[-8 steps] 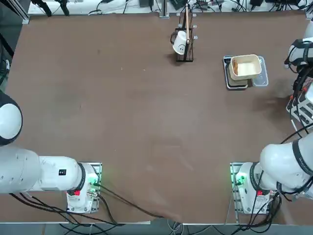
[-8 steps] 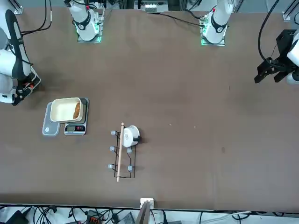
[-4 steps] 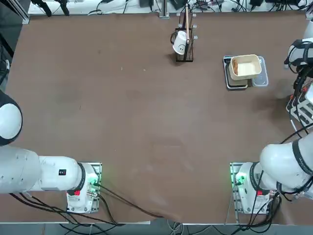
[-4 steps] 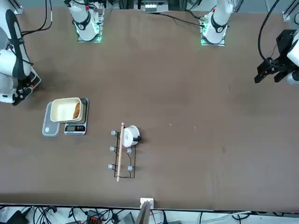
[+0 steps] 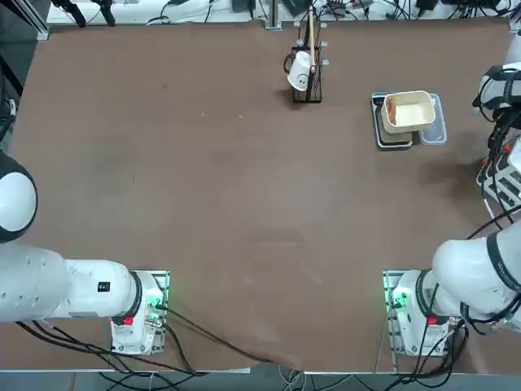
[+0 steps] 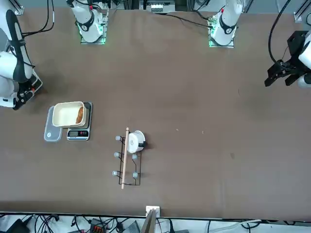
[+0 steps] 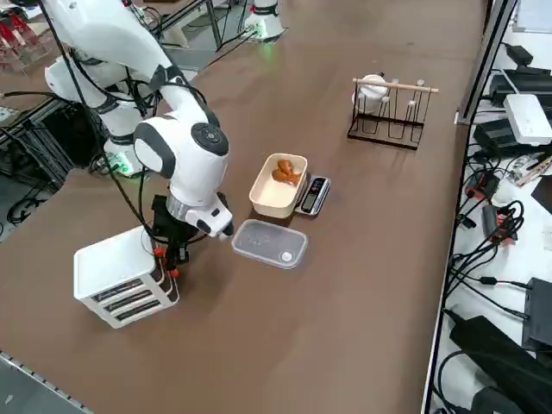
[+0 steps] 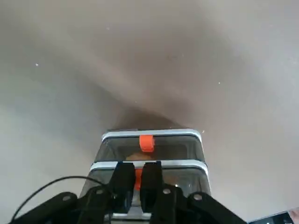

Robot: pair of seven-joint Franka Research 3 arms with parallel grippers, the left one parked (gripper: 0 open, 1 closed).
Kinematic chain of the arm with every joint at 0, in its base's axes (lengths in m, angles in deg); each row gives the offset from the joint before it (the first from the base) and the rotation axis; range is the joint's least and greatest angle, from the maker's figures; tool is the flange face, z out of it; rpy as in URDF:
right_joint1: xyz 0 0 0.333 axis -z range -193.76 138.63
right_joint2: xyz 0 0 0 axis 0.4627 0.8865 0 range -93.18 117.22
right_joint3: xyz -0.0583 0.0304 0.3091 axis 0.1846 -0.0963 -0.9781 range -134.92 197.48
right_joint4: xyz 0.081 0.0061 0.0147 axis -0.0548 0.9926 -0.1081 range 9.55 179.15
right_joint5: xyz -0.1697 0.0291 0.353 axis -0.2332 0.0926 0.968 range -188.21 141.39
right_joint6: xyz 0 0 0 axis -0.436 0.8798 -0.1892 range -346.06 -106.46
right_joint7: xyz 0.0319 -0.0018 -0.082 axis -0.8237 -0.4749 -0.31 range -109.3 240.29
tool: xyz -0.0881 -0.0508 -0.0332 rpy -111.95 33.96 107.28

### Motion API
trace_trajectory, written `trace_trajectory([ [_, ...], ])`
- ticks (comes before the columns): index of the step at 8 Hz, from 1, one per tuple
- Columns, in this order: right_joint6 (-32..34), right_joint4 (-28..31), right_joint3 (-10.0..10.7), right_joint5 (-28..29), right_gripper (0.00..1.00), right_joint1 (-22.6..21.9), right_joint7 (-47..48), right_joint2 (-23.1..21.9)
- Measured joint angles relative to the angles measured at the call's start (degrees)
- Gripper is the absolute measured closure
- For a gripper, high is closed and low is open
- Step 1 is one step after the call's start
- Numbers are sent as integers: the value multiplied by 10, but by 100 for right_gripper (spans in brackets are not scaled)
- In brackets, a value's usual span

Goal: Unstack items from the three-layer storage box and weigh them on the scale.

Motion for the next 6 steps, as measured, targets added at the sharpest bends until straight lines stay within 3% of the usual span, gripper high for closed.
trace_trajectory([
  [4, 1, -17, -49, 37, 89, -2, 1, 4],
  [6, 1, -32, -60, 72, 89, -5, 1, 10],
])
